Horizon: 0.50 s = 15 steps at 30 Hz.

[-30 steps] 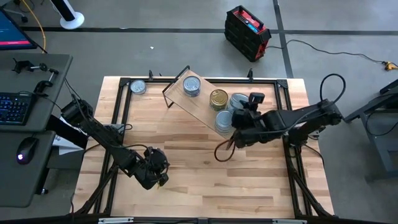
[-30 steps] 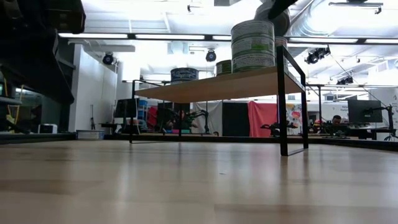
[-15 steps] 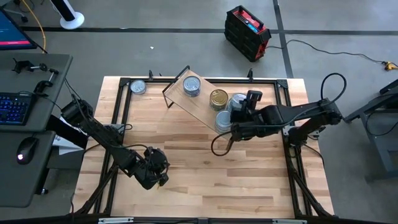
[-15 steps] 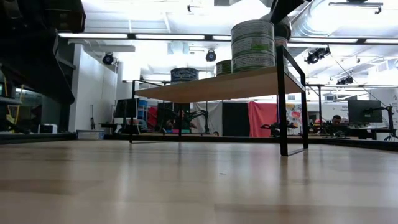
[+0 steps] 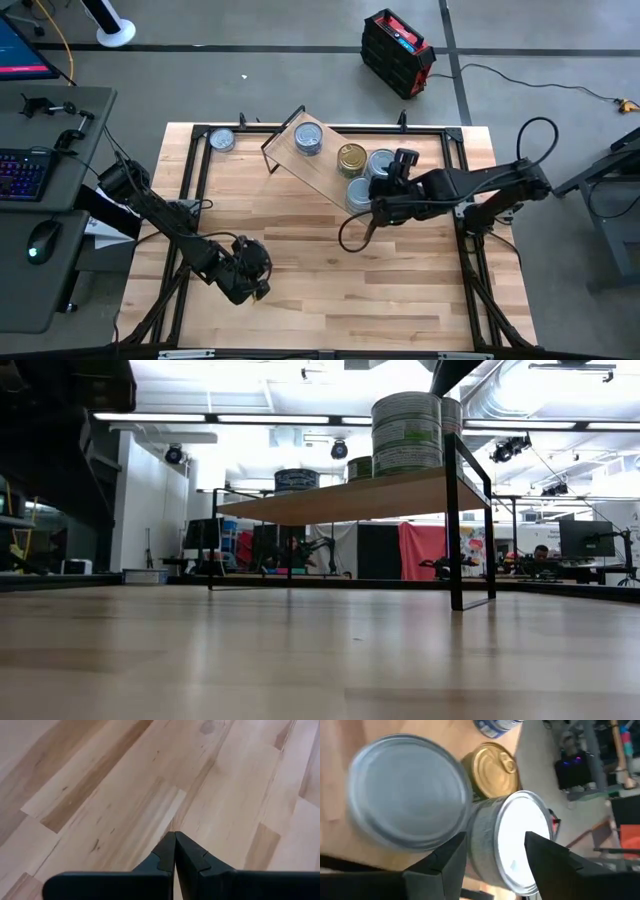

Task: Stack canned seafood by type on shelf
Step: Stack the blue tuna can on top of the other blue tuna cans on the shelf

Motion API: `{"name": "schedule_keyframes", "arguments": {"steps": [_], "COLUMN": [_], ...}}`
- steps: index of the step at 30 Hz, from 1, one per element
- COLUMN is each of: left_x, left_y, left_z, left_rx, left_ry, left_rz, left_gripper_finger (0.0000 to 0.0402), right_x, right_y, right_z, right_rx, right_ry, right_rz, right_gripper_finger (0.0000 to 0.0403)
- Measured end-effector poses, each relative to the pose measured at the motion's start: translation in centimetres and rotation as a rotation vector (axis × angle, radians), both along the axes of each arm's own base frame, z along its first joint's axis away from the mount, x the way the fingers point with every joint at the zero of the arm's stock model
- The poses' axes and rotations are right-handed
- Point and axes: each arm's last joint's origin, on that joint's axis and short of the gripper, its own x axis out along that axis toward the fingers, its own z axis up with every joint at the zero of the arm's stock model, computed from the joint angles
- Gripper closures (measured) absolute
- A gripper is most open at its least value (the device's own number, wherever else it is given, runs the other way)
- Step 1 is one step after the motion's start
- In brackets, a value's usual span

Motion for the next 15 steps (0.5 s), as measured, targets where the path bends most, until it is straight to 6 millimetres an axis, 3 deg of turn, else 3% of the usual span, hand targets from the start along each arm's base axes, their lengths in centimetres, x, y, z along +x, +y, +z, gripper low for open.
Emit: {"name": "schedule_keyframes", "arguments": {"steps": [4, 8, 12, 15], "left_x": [-0.2, 0.5, 0.3, -0.5], "left_y": [-0.2, 1.1, 5.6, 10.1], "left_z": [1.2, 7.6, 13.9, 15.2], "left_rx": [-0.006, 0.094, 0.299, 0.373], "left_ry": [-0.002, -0.158, -0.273, -0.242], "left_rz": [-0.073, -0.201, -0.065, 0.131], "left_gripper_finger": [0.0401, 0.0401, 0.0401, 0.0401], "right_x": [-0.4, -0.8, -1.5, -1.9], "right_y": [0.6, 1.3, 2.2, 3.4], "right_z": [1.0, 3.4, 5.5, 5.4], "right_rx": [0.043, 0.095, 0.157, 0.212], "right_ry": [-0.026, -0.155, -0.301, -0.358], "right_rz": [0.014, 0.0, -0.044, -0.075], "right_gripper_finger": [0.0213, 0.0217, 0.0248, 0.029]}}
